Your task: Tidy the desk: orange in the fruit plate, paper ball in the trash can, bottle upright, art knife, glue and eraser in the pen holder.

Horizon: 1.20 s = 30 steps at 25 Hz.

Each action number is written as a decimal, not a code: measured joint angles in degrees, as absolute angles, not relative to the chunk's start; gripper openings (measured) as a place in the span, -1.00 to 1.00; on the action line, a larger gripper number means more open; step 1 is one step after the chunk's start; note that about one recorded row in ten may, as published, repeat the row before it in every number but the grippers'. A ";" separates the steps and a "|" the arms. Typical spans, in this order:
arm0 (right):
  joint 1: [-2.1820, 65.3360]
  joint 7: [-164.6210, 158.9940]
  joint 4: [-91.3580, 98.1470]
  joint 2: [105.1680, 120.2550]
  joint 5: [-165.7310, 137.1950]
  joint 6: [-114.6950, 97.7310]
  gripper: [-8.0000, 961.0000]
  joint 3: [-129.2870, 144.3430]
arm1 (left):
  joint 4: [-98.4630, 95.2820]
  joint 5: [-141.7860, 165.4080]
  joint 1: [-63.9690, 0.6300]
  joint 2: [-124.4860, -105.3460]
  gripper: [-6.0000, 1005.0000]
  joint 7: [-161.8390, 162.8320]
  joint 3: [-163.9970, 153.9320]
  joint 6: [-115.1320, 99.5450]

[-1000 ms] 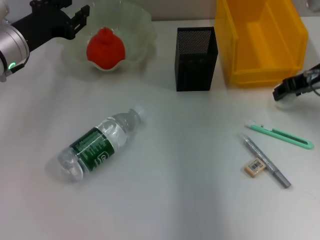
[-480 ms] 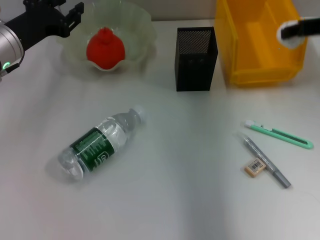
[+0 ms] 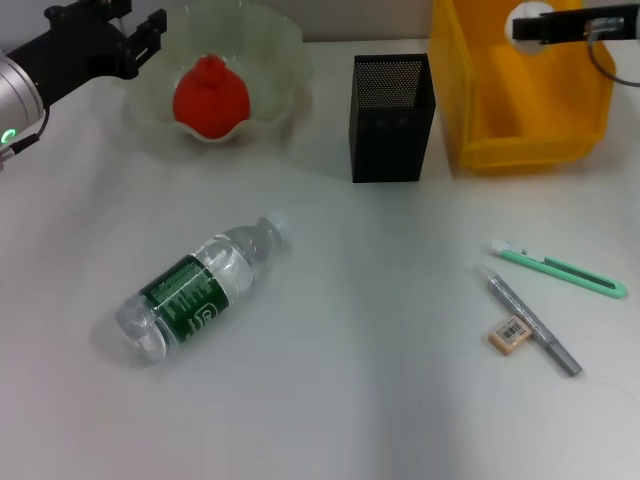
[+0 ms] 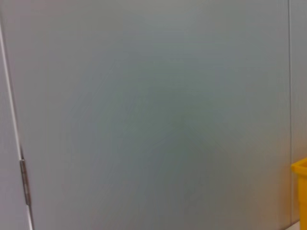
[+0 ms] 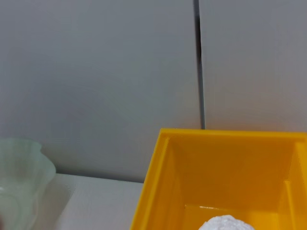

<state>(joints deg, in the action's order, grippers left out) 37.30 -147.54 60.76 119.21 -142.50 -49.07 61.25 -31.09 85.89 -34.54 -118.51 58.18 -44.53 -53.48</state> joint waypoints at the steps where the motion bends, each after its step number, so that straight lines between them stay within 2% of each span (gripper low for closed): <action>1: 37.63 -147.42 59.63 119.19 -142.50 -48.23 -0.02 61.26 | -31.65 85.92 -34.26 -118.47 0.07 59.32 -45.14 -53.64; 10: 37.73 -146.97 56.92 119.20 -142.25 -45.75 0.03 61.30 | -42.97 86.04 -29.36 -118.02 0.08 73.61 -56.95 -54.36; 16: 37.62 -146.63 55.88 119.25 -142.15 -44.37 0.42 61.45 | -46.65 86.24 -27.60 -116.72 0.09 81.46 -60.71 -56.33; 21: 36.05 -139.01 56.10 119.43 -133.31 -40.57 0.47 63.20 | -49.60 93.56 -27.98 -115.08 0.10 91.96 -60.94 -62.10; 23: 34.58 -131.42 56.22 119.45 -124.15 -38.60 0.48 64.45 | -53.07 100.35 -27.78 -115.69 0.10 97.73 -60.93 -62.39; 26: 32.43 -116.69 56.10 119.57 -107.75 -36.27 0.48 65.48 | -59.85 111.57 -26.71 -117.84 0.10 106.05 -60.90 -63.63; 30: 30.82 -91.22 52.76 119.70 -80.18 -36.88 0.48 66.26 | -63.54 115.59 -26.00 -118.51 0.11 111.08 -61.78 -67.24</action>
<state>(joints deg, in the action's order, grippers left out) 30.82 -91.22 52.76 119.70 -80.18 -36.88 66.26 -63.54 115.59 -26.00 -118.51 111.08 -61.78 -67.24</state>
